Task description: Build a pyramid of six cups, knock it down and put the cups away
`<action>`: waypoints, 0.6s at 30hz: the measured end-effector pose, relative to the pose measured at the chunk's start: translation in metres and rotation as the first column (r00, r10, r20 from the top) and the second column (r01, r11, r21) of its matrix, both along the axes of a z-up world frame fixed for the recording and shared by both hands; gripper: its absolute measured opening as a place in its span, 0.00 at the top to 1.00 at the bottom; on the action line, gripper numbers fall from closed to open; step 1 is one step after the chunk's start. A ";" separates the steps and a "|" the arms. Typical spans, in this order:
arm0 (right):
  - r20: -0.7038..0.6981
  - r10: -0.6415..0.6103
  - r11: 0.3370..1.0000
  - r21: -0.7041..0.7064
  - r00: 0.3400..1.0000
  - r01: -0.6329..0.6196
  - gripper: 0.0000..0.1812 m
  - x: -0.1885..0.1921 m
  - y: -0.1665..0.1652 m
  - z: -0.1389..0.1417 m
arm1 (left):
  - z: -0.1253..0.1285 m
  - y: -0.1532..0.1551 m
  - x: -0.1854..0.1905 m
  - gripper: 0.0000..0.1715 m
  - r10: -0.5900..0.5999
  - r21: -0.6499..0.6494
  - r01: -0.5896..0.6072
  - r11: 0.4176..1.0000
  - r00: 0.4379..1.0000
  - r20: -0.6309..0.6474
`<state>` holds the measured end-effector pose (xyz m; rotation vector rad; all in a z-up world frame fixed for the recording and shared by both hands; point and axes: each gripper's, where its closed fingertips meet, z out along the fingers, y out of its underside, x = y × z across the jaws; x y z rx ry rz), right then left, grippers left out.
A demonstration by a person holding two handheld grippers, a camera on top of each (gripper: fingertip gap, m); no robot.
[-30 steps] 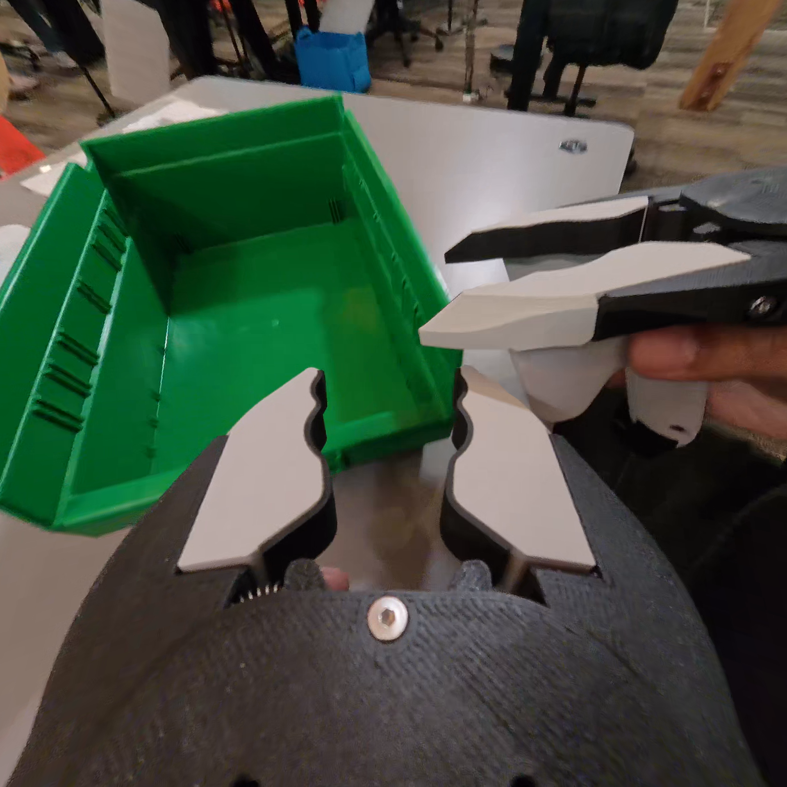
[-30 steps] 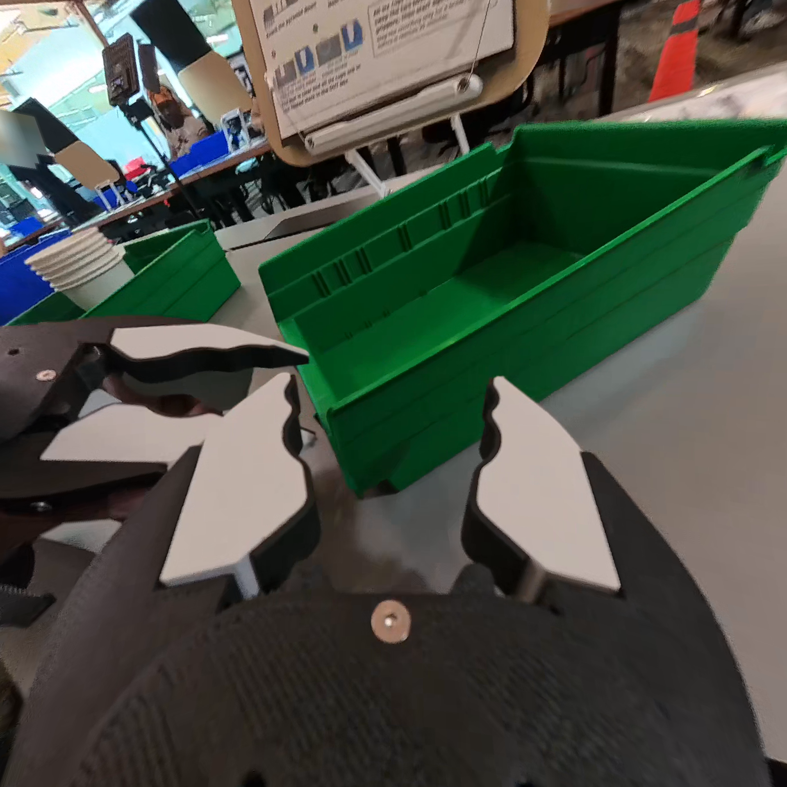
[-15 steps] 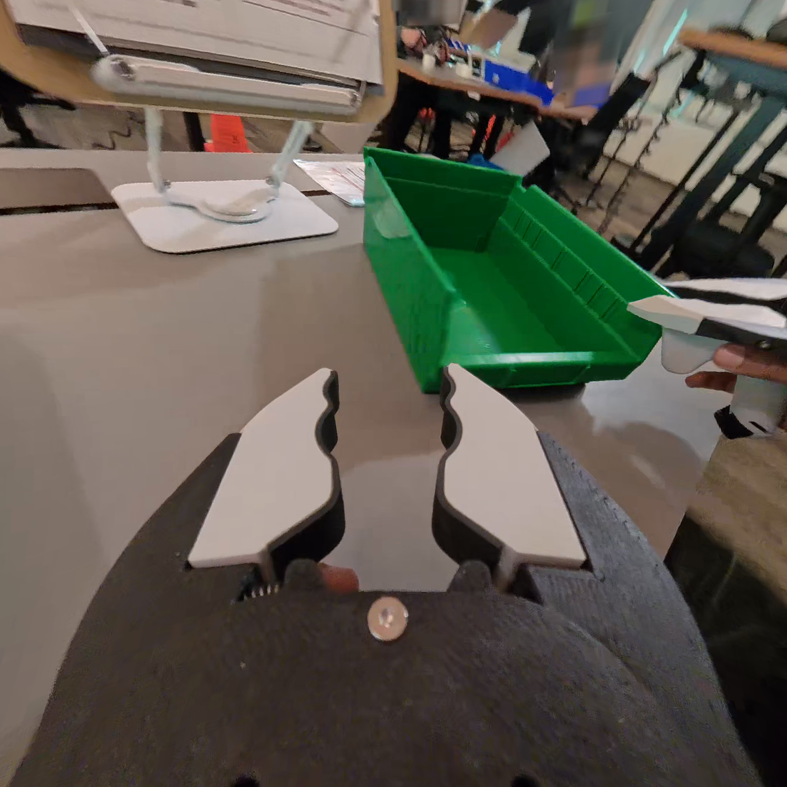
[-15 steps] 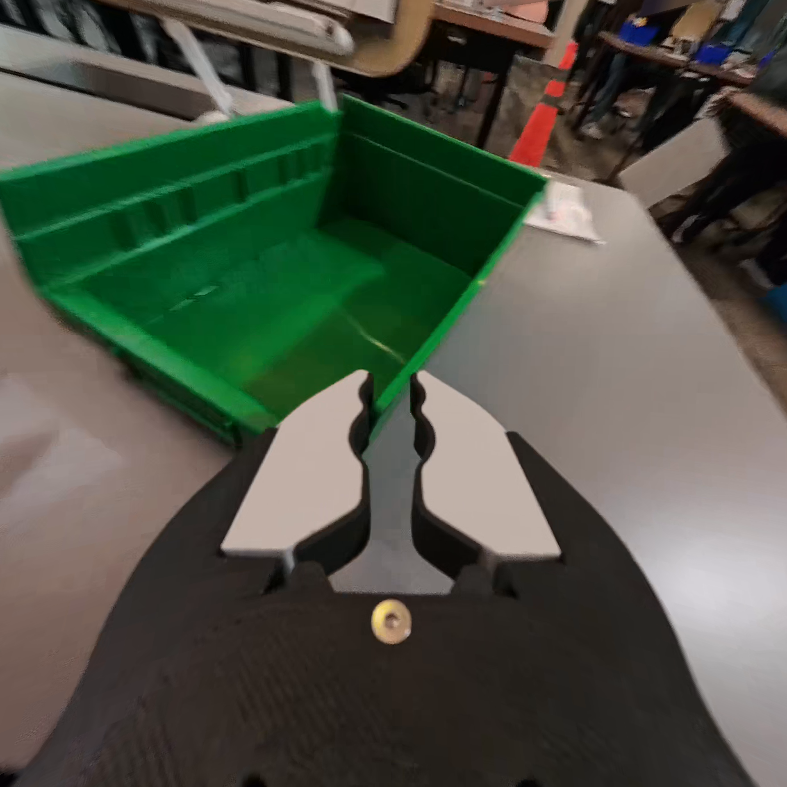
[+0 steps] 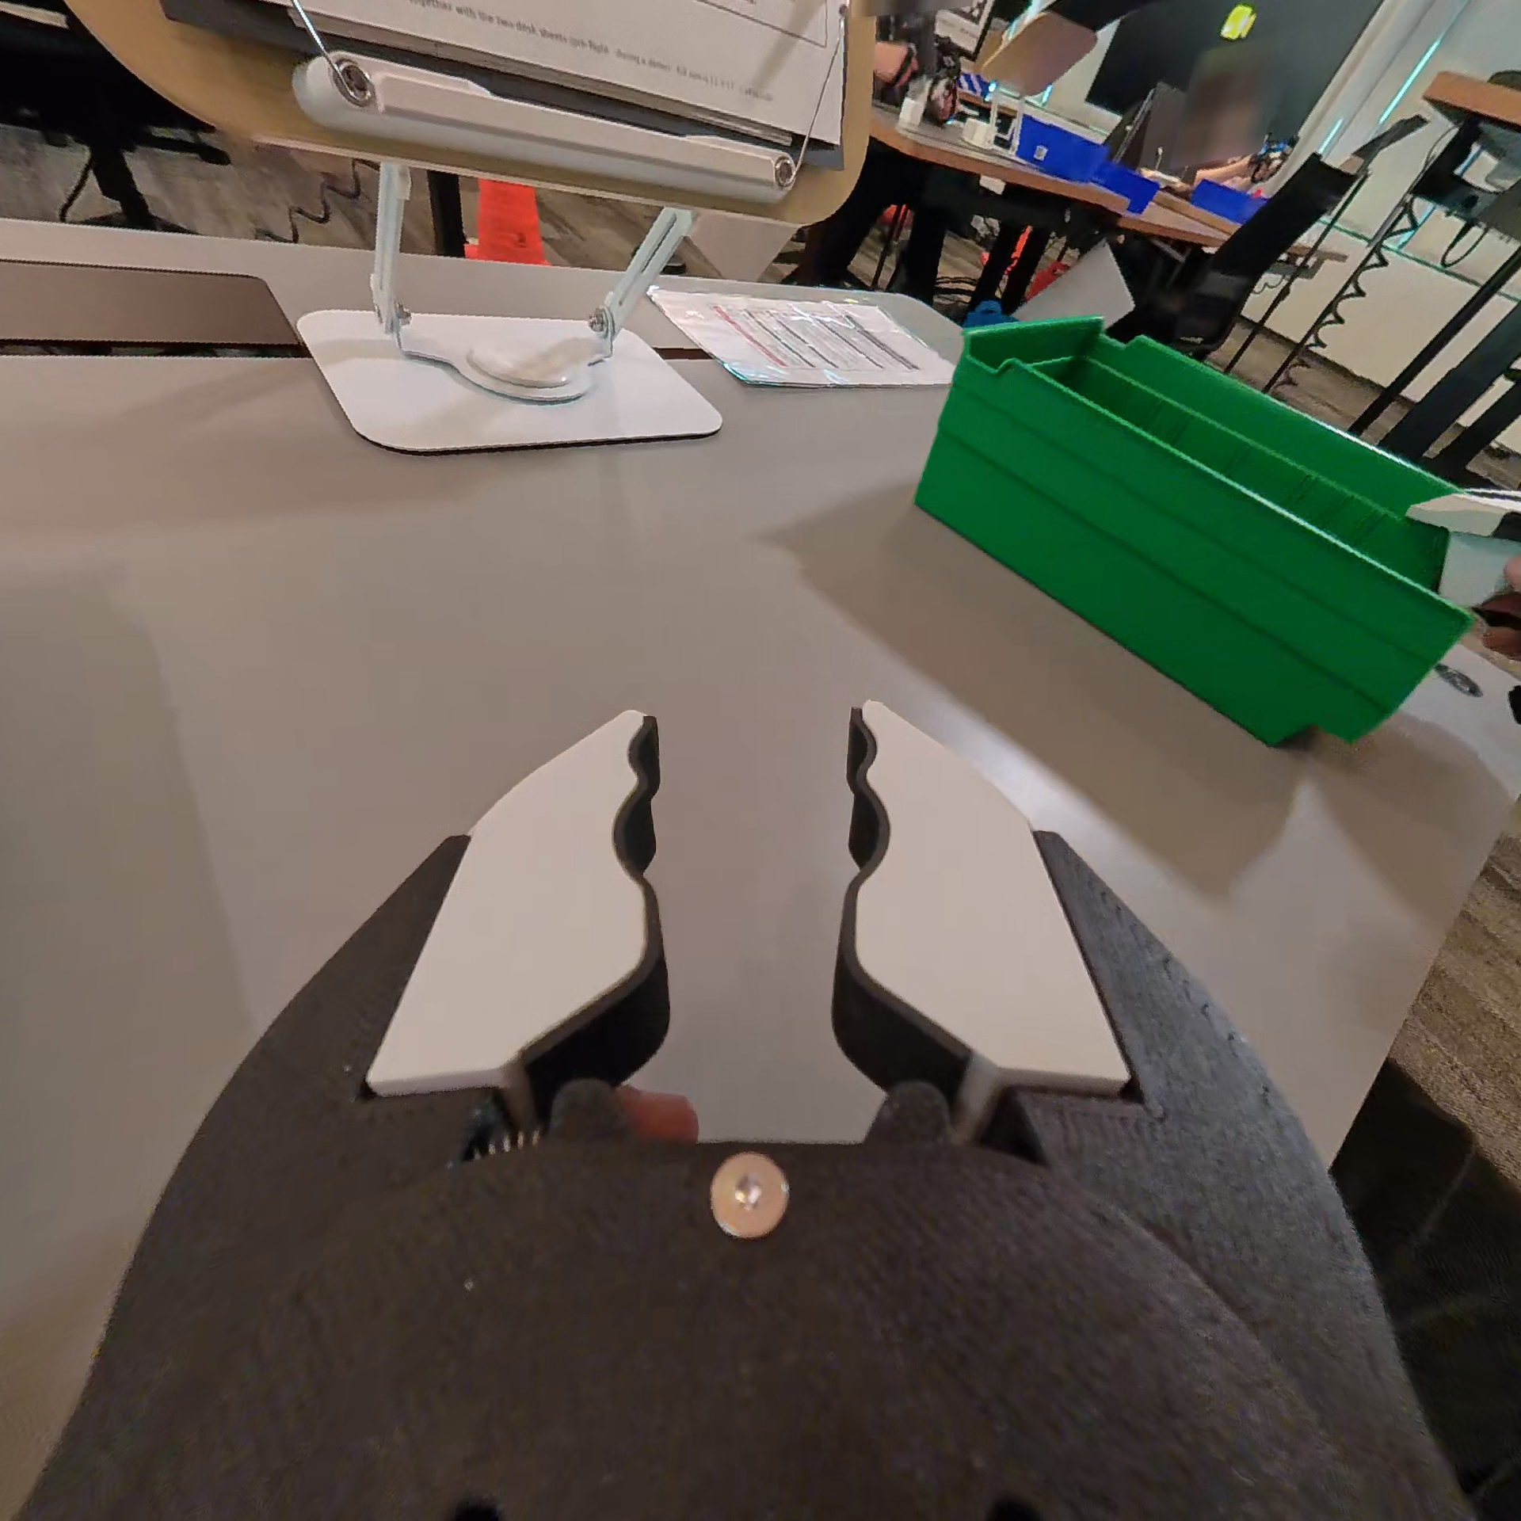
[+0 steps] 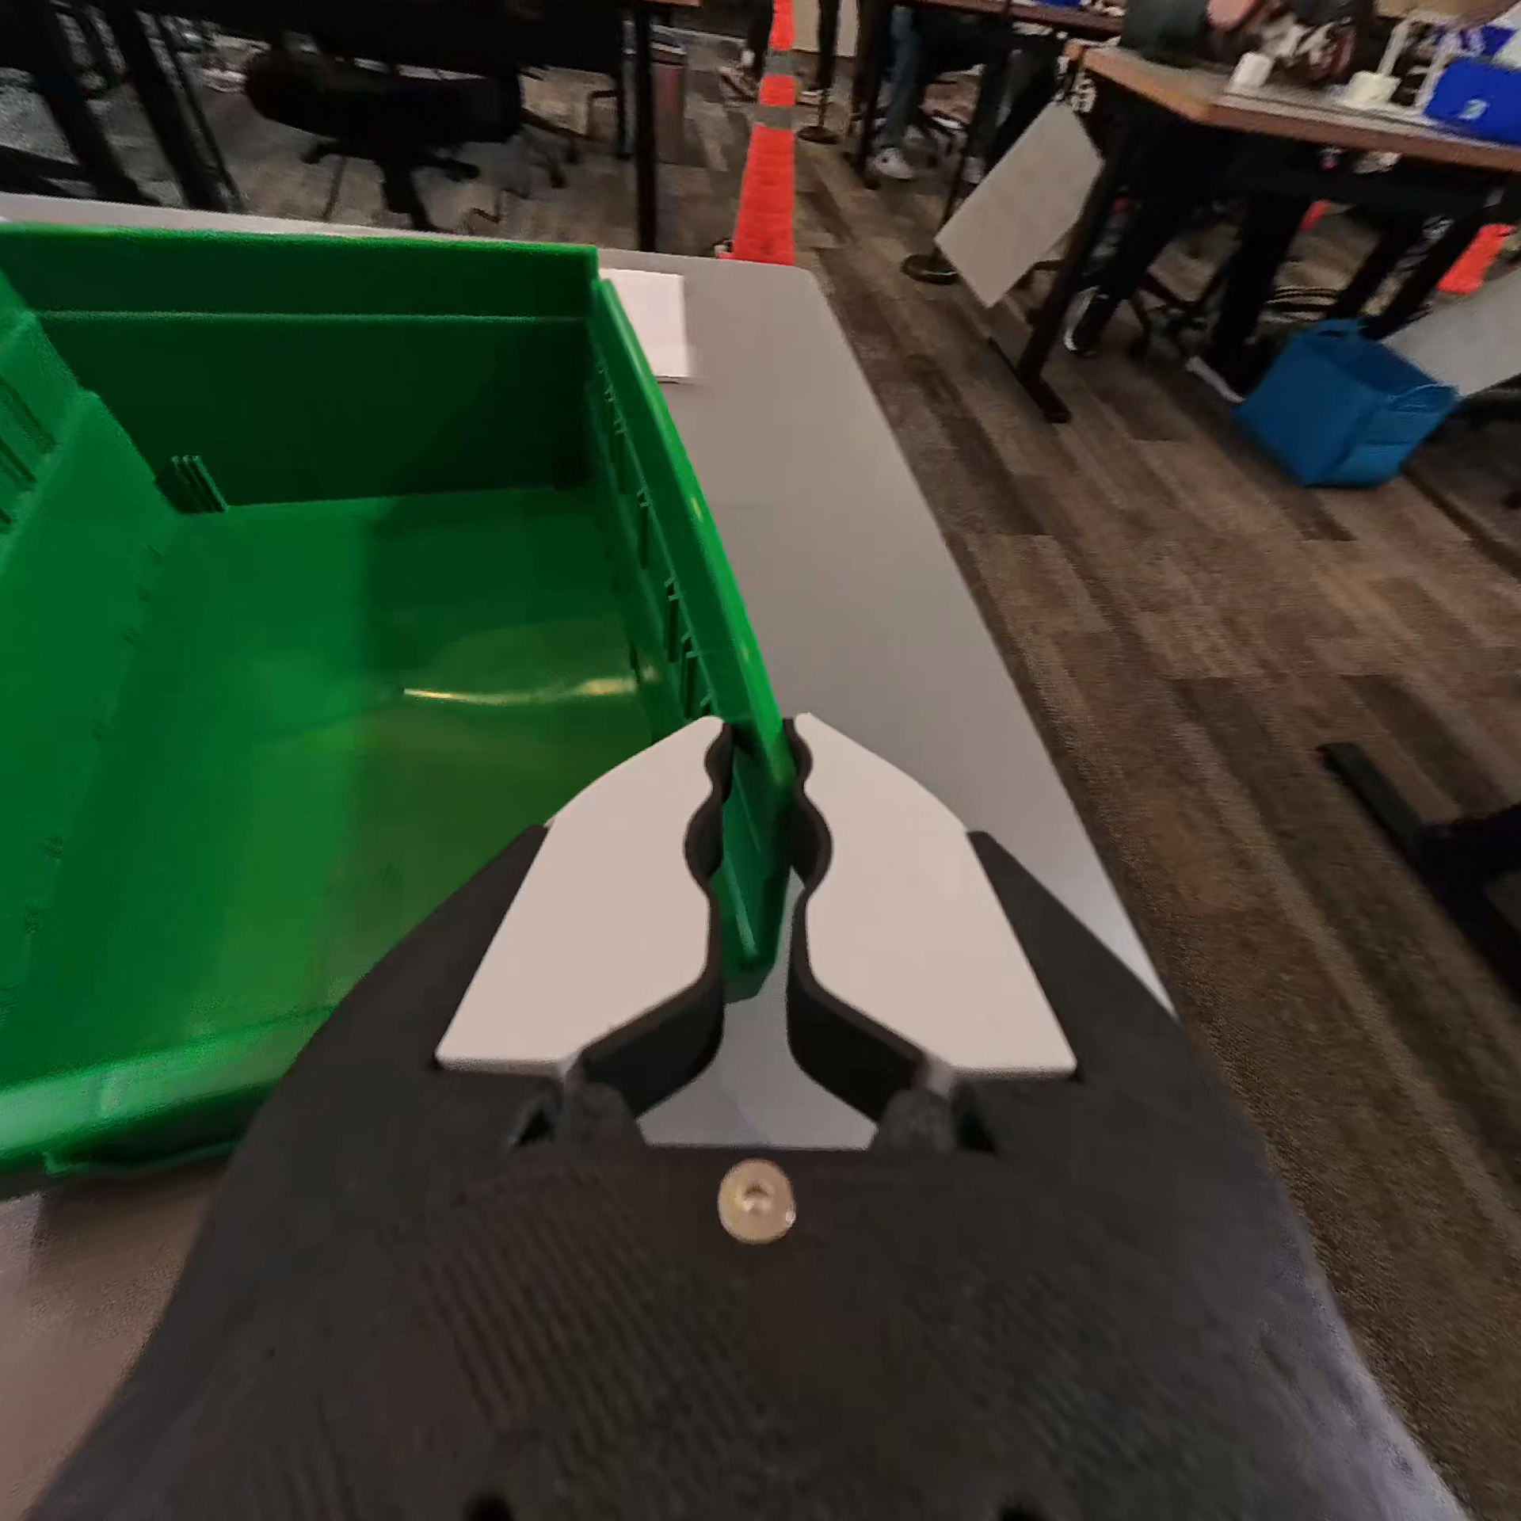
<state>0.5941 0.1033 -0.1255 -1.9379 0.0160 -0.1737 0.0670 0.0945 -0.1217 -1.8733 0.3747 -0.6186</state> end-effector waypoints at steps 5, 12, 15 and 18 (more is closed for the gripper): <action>0.008 -0.058 0.998 0.019 0.998 0.057 0.95 0.036 -0.001 -0.002 | -0.002 0.000 -0.001 0.74 0.007 -0.004 -0.007 1.000 1.000 -0.009; -0.103 -0.017 0.998 0.064 0.995 0.024 0.97 0.046 -0.004 -0.002 | -0.004 0.001 -0.003 0.74 0.013 -0.018 -0.013 1.000 1.000 -0.002; -0.117 0.019 0.998 0.068 0.993 -0.011 0.97 0.044 -0.006 -0.001 | -0.005 0.001 -0.002 0.74 0.009 -0.020 -0.009 1.000 1.000 -0.010; -0.117 0.094 0.993 0.089 0.989 -0.084 0.97 0.036 -0.009 0.007 | -0.005 0.000 -0.002 0.74 0.005 -0.022 -0.005 1.000 1.000 -0.014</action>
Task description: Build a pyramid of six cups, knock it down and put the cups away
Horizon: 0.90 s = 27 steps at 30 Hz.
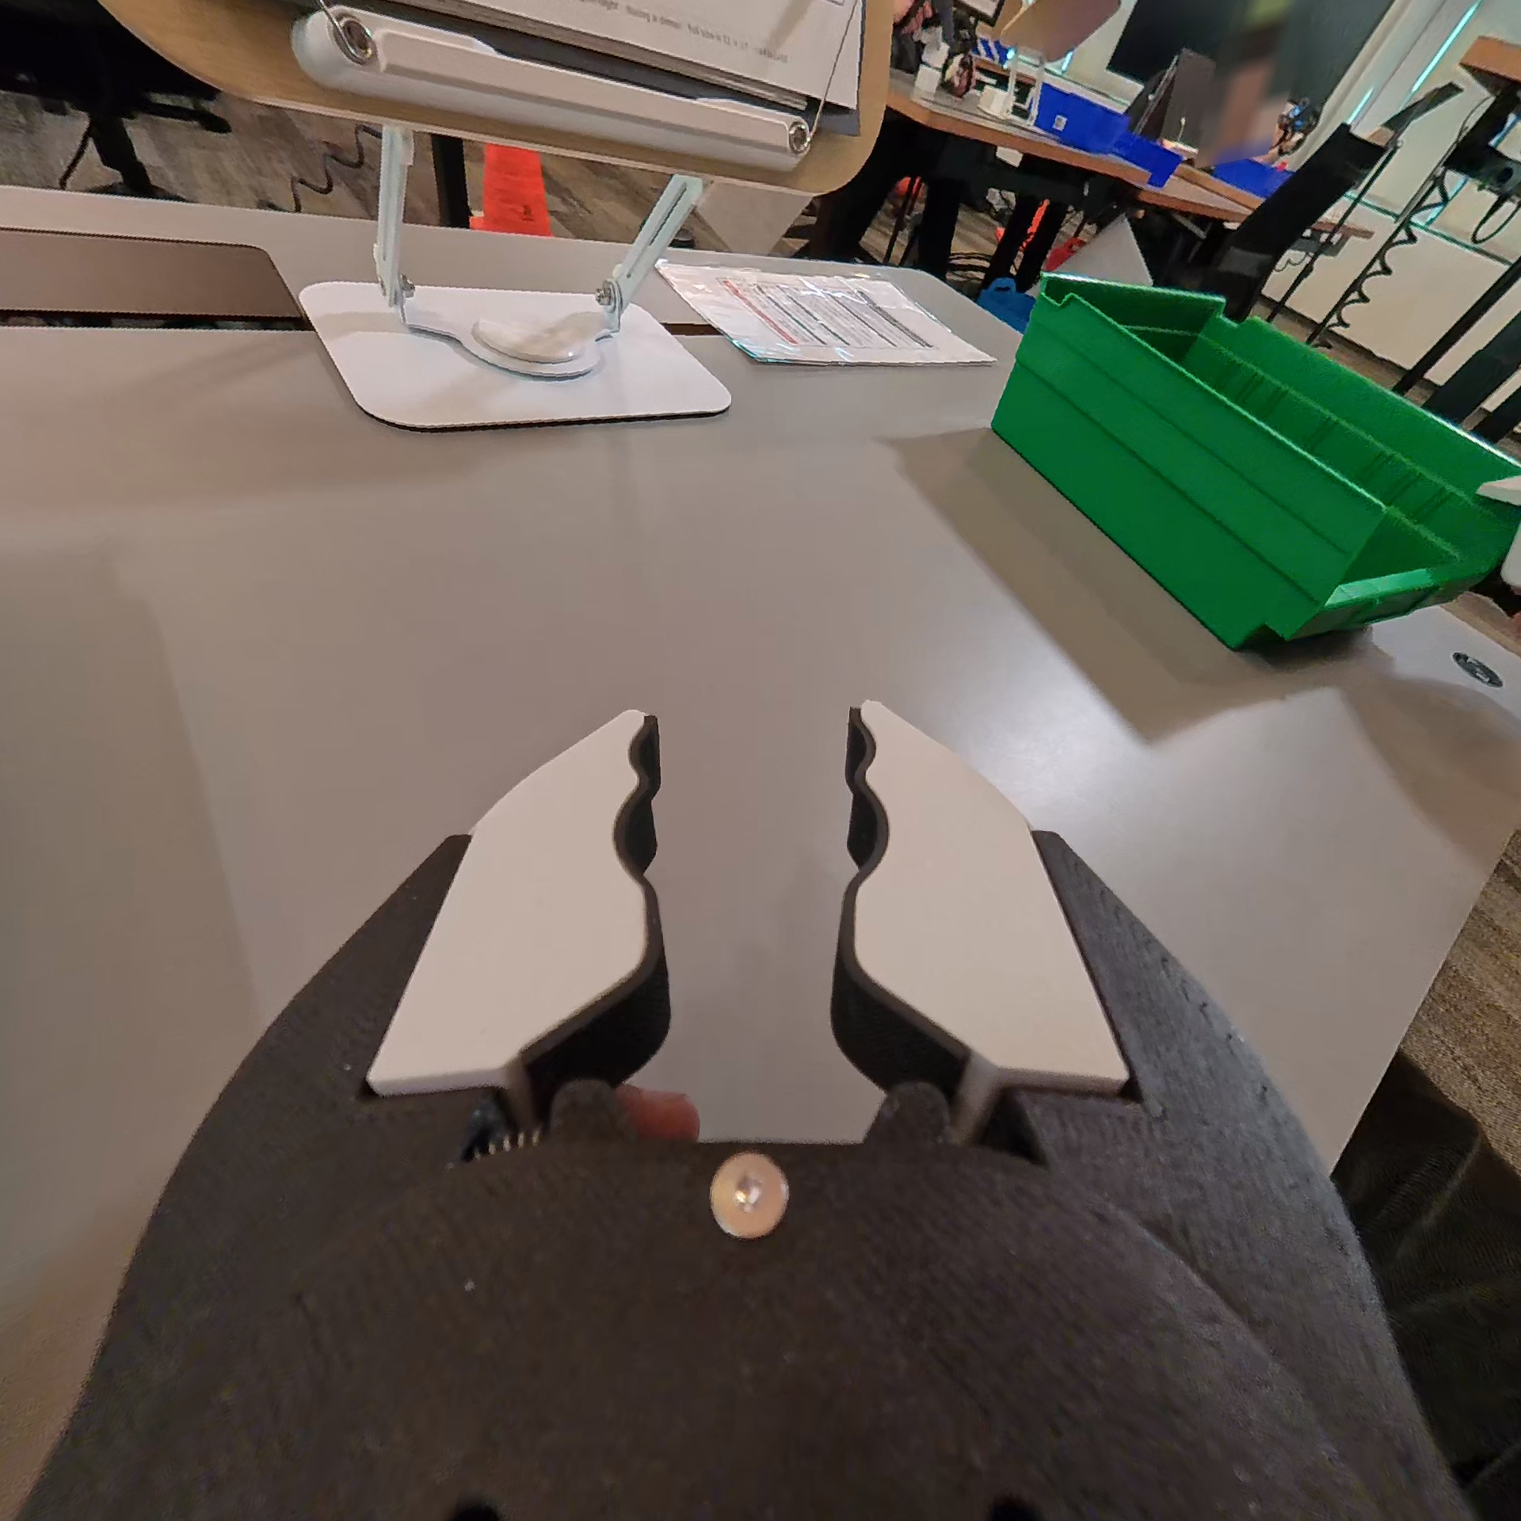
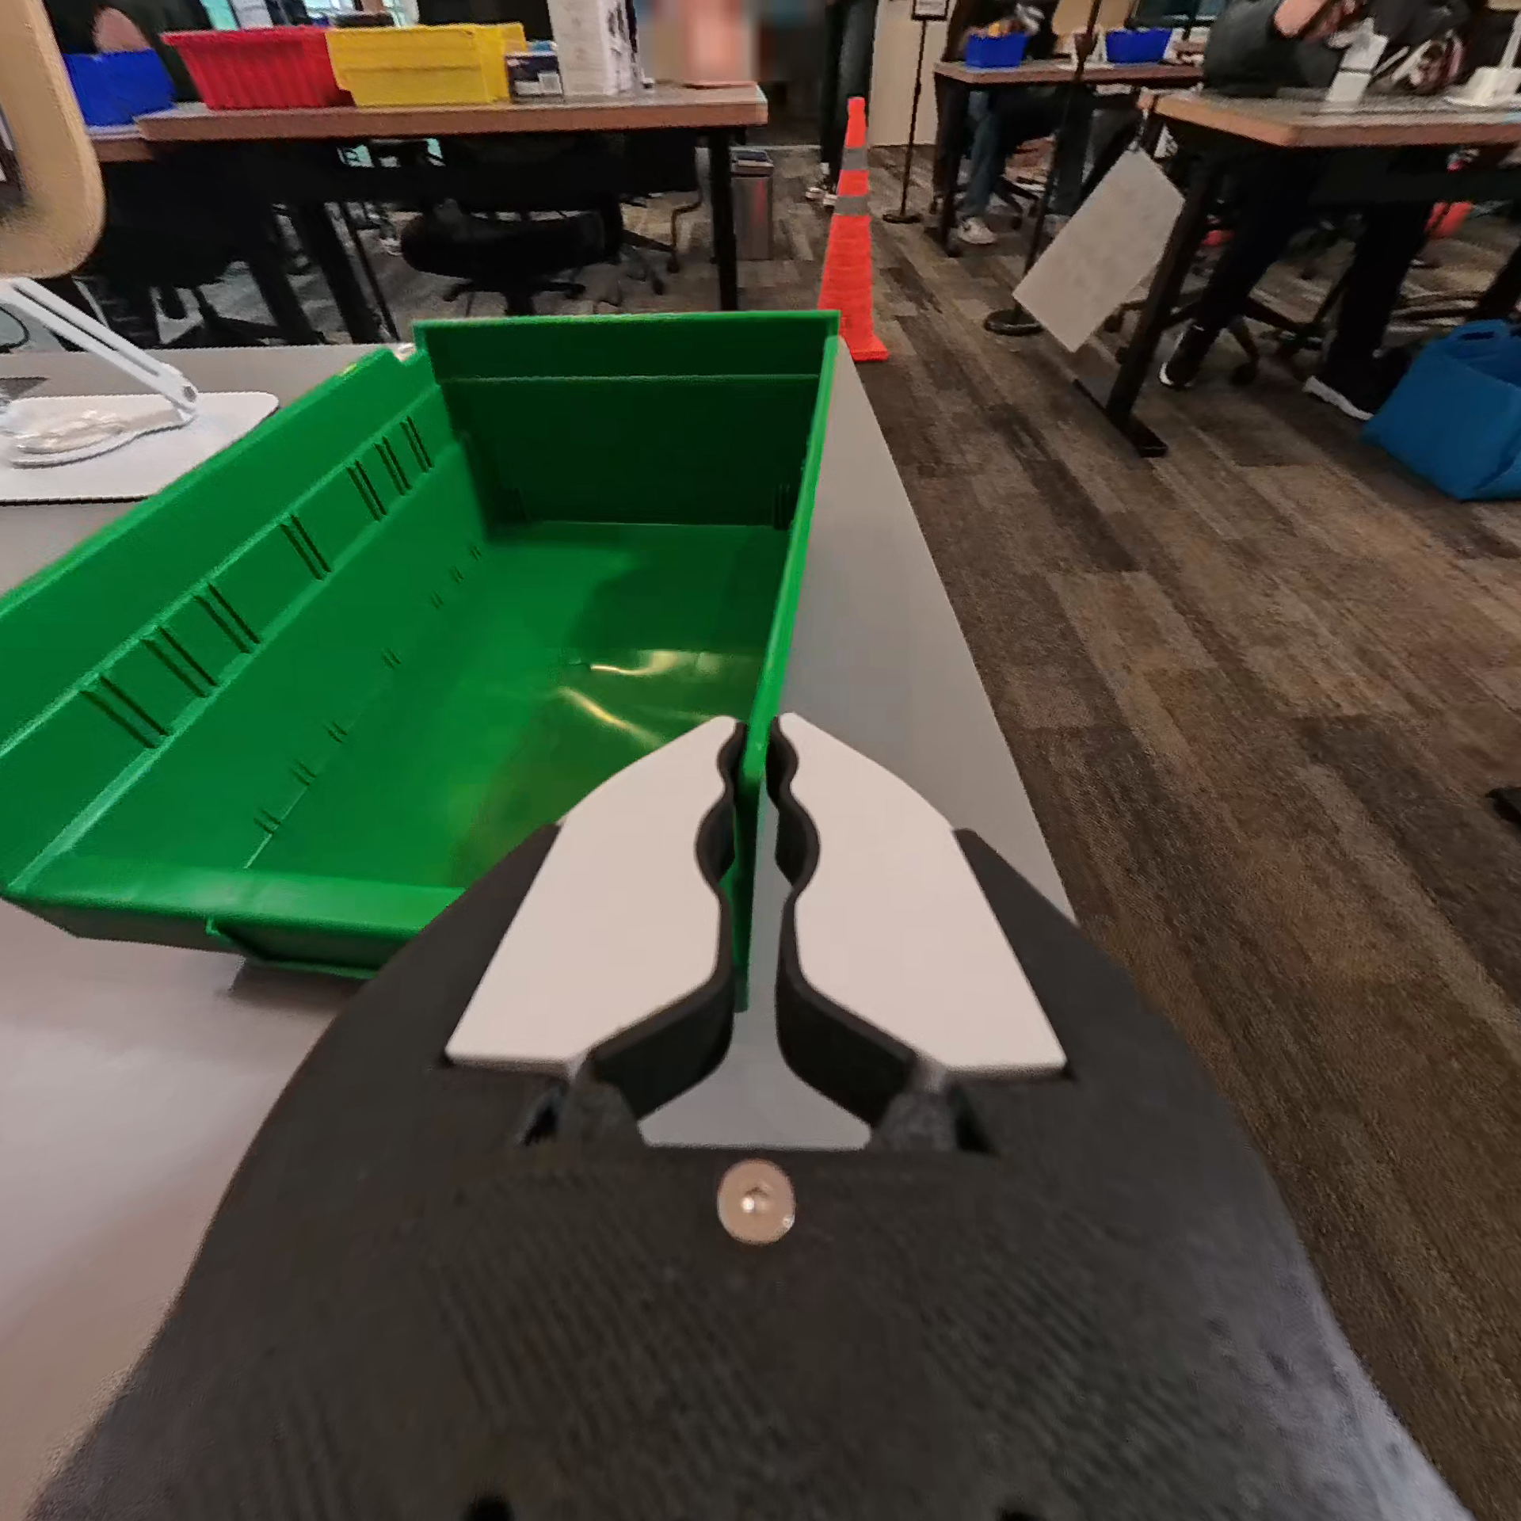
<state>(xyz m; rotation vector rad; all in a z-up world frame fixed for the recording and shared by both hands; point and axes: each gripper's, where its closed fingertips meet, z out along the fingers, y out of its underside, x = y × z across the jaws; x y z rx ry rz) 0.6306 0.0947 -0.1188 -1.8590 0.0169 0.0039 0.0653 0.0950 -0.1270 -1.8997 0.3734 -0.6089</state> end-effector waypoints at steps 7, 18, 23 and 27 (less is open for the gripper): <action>-0.015 0.059 0.998 -0.011 0.998 -0.059 0.97 0.002 -0.007 -0.001 | 0.001 0.001 0.000 0.76 0.006 0.010 -0.006 1.000 1.000 0.000; -0.052 0.045 0.999 -0.006 0.998 -0.045 0.98 0.008 -0.006 -0.005 | -0.002 0.000 0.003 0.77 -0.004 0.012 0.005 1.000 0.999 -0.034; -0.012 -0.045 0.999 0.013 0.999 0.045 0.86 0.016 -0.007 0.002 | -0.003 0.000 0.004 0.78 -0.003 0.013 0.004 1.000 0.999 -0.049; -0.064 -0.120 0.980 0.153 0.991 0.128 0.73 0.025 -0.020 0.034 | -0.003 0.001 0.002 0.77 0.007 0.017 -0.006 1.000 0.998 -0.054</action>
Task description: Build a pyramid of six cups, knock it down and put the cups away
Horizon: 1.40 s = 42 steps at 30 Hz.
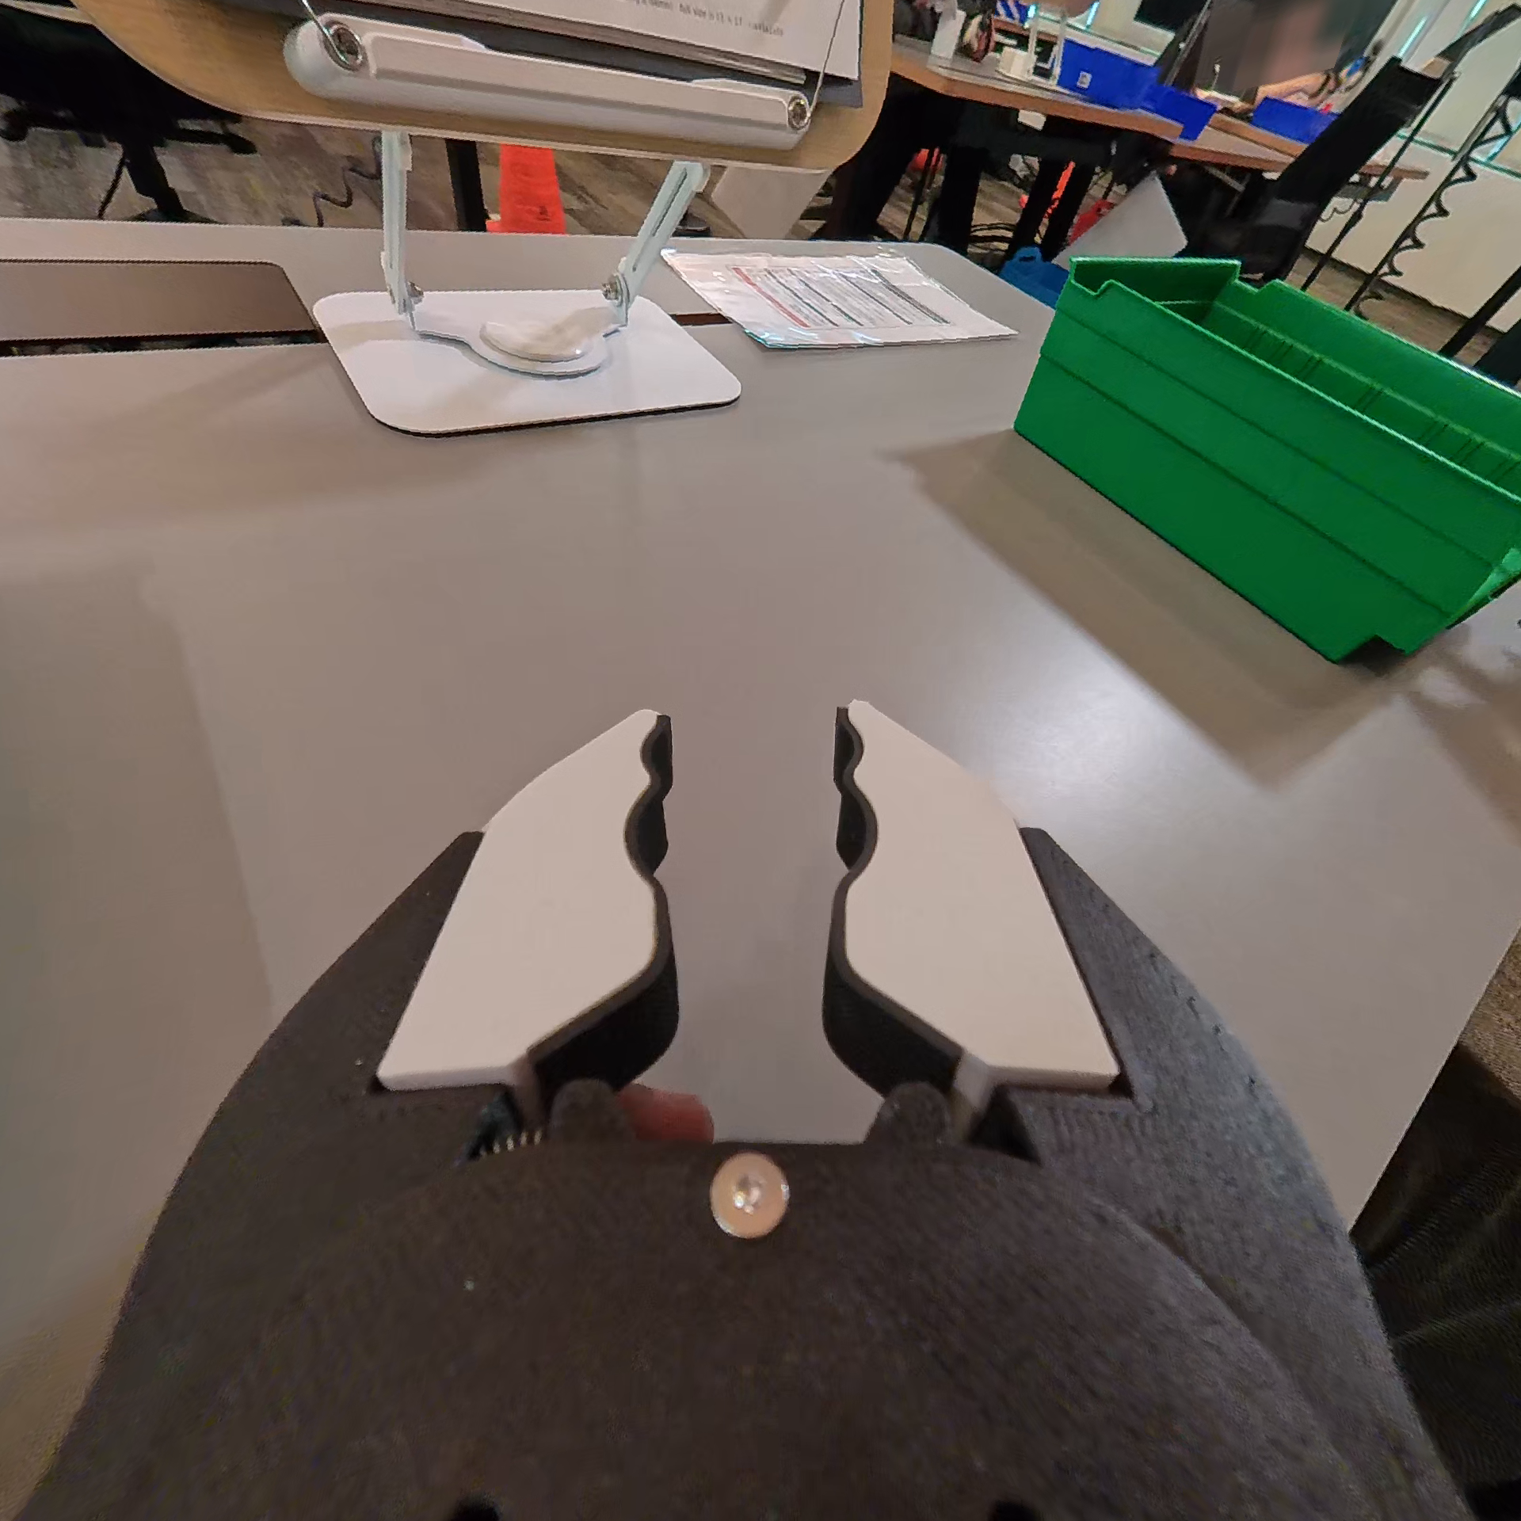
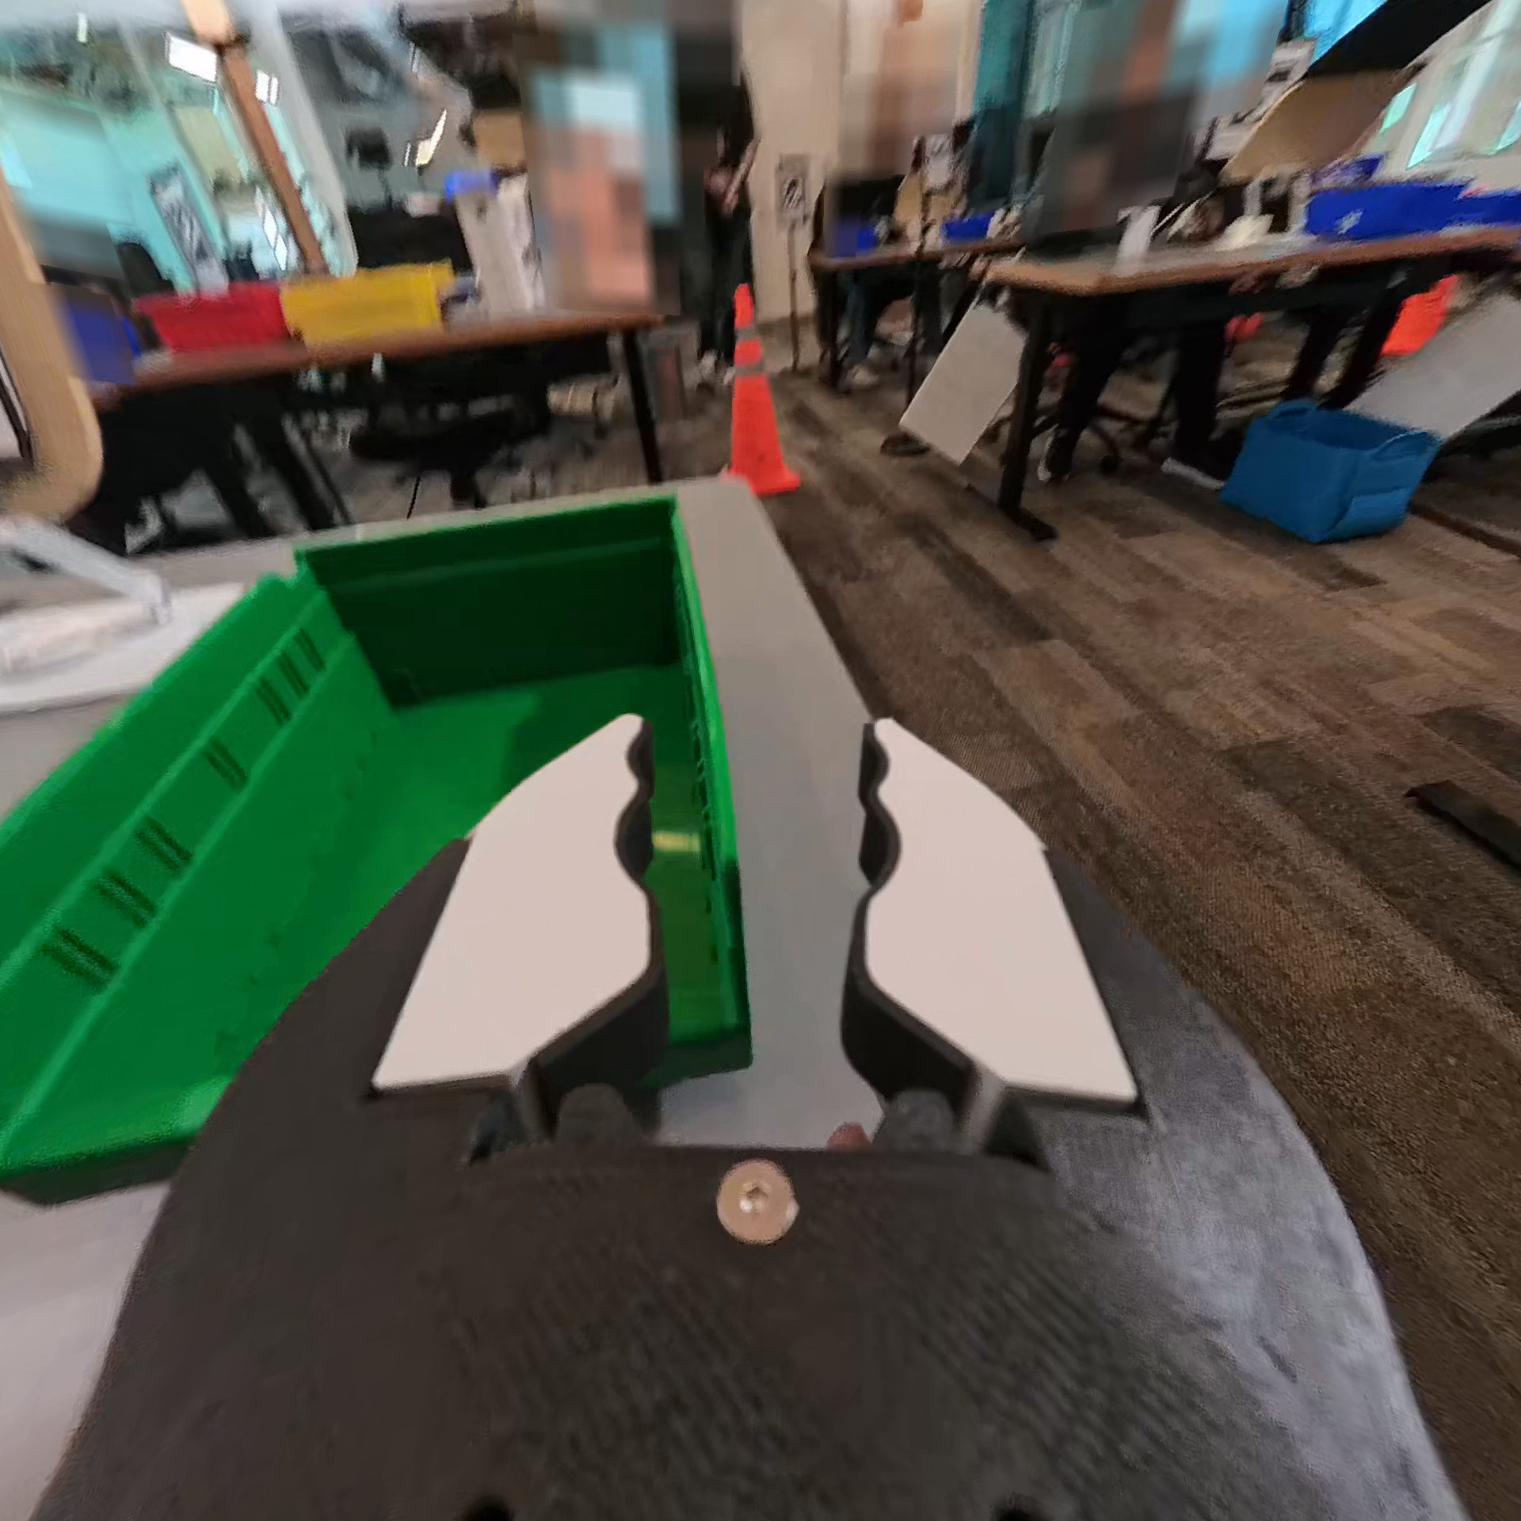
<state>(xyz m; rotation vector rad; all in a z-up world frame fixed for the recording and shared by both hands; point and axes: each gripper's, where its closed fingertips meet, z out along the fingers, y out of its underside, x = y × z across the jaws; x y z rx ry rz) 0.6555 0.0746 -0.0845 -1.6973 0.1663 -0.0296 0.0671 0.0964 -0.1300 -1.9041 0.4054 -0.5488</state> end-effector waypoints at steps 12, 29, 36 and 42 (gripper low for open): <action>0.037 0.445 0.819 0.387 0.895 -0.423 0.75 -0.229 0.004 0.111 | 0.019 0.005 -0.041 0.67 0.246 0.158 -0.231 0.960 0.966 -0.079; -0.362 0.783 0.601 0.231 0.505 -0.766 0.73 -0.422 0.034 0.008 | 0.012 -0.023 -0.180 0.63 0.636 0.189 -0.608 0.771 0.747 -0.192; -0.393 0.763 0.623 0.232 0.513 -0.747 0.71 -0.412 0.038 0.008 | -0.001 -0.018 -0.184 0.76 0.628 0.175 -0.605 0.777 0.724 -0.285; -0.317 0.789 0.590 0.150 0.527 -0.794 0.70 -0.428 0.034 -0.004 | -0.007 -0.019 -0.191 0.85 0.622 0.127 -0.614 0.779 0.730 -0.281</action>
